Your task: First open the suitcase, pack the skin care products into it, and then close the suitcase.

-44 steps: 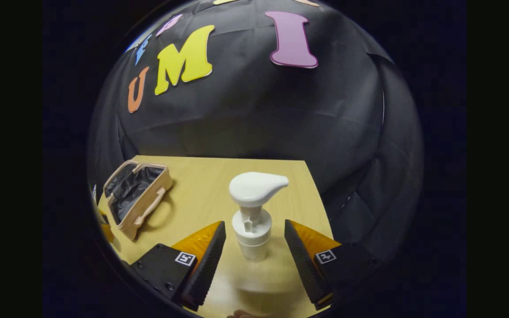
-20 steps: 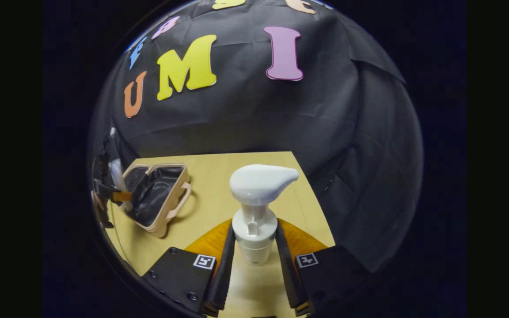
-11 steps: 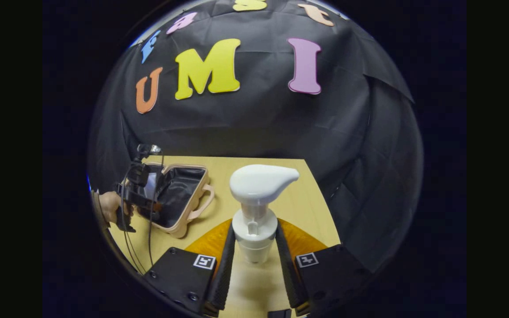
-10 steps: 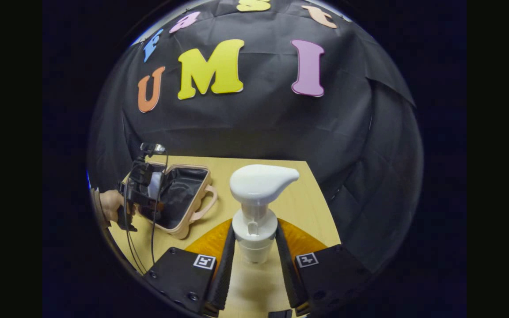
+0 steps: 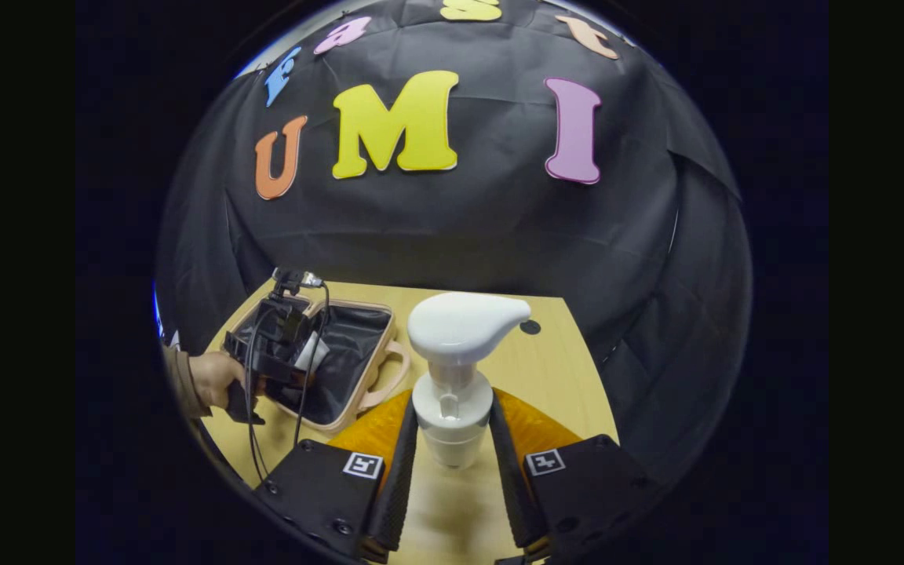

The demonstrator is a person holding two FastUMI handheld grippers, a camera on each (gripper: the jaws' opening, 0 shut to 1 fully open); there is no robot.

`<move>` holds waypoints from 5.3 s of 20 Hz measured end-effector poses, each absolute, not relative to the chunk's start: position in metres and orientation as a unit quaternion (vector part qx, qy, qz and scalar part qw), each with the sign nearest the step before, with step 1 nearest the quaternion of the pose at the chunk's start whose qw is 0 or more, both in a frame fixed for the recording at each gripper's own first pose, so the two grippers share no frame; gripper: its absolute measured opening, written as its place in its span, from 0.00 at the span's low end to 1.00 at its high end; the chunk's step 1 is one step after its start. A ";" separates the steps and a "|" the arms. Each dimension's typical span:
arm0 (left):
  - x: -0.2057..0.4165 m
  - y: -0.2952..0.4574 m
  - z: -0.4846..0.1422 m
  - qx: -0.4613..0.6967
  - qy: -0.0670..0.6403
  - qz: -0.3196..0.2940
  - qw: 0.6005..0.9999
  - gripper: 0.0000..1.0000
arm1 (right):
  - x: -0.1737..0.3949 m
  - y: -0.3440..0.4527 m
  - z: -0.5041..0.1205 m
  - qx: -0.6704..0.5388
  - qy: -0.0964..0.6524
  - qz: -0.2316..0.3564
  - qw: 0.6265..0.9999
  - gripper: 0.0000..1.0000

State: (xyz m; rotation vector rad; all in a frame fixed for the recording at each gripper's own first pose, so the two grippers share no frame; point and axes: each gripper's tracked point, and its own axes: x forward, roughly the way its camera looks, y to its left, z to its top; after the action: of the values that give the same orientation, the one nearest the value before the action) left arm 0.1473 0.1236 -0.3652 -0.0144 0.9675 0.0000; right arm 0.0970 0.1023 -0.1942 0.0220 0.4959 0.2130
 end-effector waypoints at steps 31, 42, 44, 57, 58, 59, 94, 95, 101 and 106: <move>0.007 0.329 -0.111 -0.012 0.033 0.067 0.997 0.94 | 0.202 0.363 -0.324 0.060 0.435 0.105 0.892 0.49; 0.020 0.428 -0.164 -0.101 0.079 0.144 0.981 0.94 | 0.191 0.370 -0.364 0.001 0.470 0.086 0.879 0.49; 0.029 0.440 -0.168 -0.133 0.085 0.138 0.978 0.94 | 0.192 0.367 -0.365 0.000 0.472 0.083 0.878 0.52; 0.090 0.489 -0.315 -0.480 0.181 0.101 0.853 0.97 | 0.152 0.359 -0.225 -0.034 0.353 0.188 0.916 0.80; 0.092 0.491 -0.318 -0.508 0.178 0.094 0.838 0.97 | 0.144 0.355 -0.209 -0.038 0.338 0.195 0.920 0.80; 0.095 0.488 -0.325 -0.535 0.181 0.087 0.821 0.97 | 0.134 0.347 -0.195 -0.042 0.326 0.198 0.923 0.79; 0.104 0.347 -0.077 -0.195 0.083 0.093 0.973 0.03 | 0.047 0.214 -0.065 -0.023 0.142 0.239 0.960 0.80; 0.102 0.334 -0.070 -0.171 0.078 0.092 0.978 0.03 | 0.050 0.206 -0.066 -0.023 0.143 0.237 0.961 0.80; 0.091 0.240 -0.044 -0.054 0.057 0.061 0.995 0.03 | 0.066 0.165 -0.073 -0.002 0.154 0.222 0.963 0.80; 0.102 0.138 -0.056 -0.030 0.070 0.016 0.997 0.03 | 0.076 0.139 -0.070 0.000 0.156 0.215 0.964 0.80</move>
State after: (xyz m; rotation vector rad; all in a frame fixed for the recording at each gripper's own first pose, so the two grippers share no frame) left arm 0.1019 0.1383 -0.0556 -0.0599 0.1407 0.0320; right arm 0.0755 0.1387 -0.0699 -0.0003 0.3155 0.4361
